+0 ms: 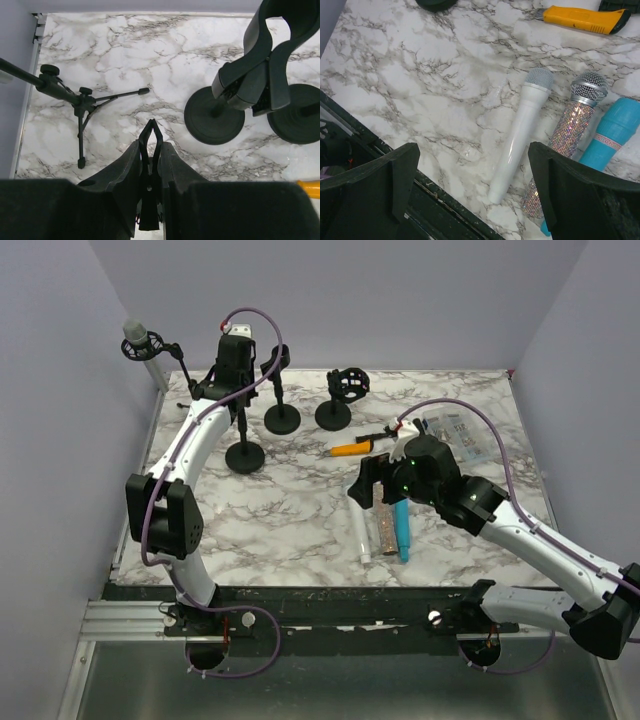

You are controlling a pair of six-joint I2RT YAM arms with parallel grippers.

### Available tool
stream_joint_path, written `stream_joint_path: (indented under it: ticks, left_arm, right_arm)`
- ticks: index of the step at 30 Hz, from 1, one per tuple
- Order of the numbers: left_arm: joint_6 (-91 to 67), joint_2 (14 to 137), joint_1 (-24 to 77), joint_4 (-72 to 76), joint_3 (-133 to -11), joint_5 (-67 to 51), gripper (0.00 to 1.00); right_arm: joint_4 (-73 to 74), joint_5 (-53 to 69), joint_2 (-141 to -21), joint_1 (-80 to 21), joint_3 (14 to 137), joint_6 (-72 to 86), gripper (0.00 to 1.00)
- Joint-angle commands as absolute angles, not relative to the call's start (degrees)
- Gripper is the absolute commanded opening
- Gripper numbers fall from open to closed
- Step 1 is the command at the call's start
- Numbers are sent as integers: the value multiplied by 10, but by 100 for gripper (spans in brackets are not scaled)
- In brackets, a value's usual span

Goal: Remove the microphone from the stand

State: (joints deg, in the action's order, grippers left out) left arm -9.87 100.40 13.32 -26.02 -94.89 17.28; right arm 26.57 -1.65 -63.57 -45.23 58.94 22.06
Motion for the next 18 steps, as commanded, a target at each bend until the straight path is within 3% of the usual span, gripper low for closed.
stream_joint_path:
  ticks: [1,13,18]
  left_arm:
    - [-78,1026,122,-196,-985,200,0]
    - [-110,1032,112,-136,-987,154,2]
    - [-128,1014,112,-162,-977,137,47]
  right_arm:
    - [294,-47,-621,-449,581,234,100]
    - [296,-34,-625,-449,581,263,100]
    - [293,-23,-630,-449,583,266,100]
